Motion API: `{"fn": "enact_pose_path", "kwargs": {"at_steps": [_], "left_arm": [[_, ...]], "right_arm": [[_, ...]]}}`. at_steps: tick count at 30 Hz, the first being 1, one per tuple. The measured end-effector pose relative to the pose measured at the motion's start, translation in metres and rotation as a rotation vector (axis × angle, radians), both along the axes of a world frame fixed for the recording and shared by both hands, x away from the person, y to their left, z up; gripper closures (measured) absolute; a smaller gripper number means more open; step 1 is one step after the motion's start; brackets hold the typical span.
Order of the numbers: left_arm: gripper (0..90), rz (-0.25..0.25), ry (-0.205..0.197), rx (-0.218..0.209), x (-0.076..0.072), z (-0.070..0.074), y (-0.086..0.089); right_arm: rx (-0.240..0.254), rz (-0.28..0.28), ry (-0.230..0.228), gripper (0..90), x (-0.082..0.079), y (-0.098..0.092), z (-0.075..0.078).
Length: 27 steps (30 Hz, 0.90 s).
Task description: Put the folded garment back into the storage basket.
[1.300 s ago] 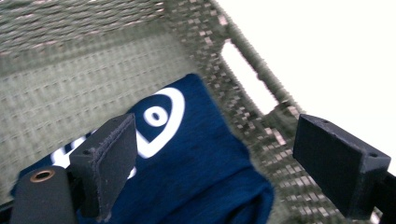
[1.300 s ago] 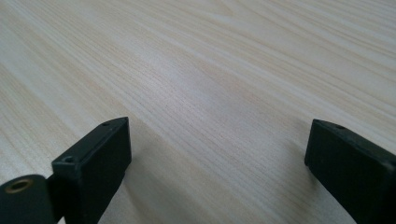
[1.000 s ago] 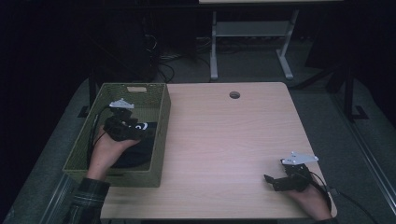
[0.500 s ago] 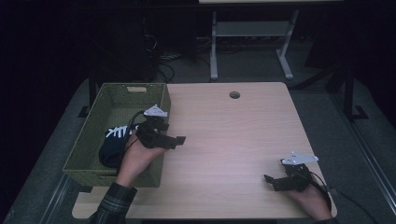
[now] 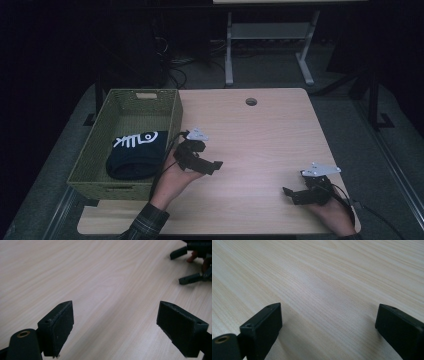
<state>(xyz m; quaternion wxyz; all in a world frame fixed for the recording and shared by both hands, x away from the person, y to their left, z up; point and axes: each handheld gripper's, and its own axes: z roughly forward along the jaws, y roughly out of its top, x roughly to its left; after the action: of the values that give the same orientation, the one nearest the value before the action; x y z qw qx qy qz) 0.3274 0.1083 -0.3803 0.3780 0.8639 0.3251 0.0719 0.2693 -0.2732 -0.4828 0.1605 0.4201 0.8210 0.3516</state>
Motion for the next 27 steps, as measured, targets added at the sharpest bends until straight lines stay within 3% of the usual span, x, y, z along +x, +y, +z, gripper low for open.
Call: {"fn": "enact_pose_path", "kwargs": {"at_steps": [8, 27], "left_arm": [[14.0, -0.021, -0.001, 0.035, -0.003, -0.028, -0.015], [13.0, -0.029, 0.001, 0.082, -0.004, -0.083, -0.031]], "right_arm": [[0.001, 0.0, 0.001, 6.7, 0.0, 0.0, 0.0], [0.0, 0.0, 0.001, 6.8, 0.0, 0.0, 0.0]]}}
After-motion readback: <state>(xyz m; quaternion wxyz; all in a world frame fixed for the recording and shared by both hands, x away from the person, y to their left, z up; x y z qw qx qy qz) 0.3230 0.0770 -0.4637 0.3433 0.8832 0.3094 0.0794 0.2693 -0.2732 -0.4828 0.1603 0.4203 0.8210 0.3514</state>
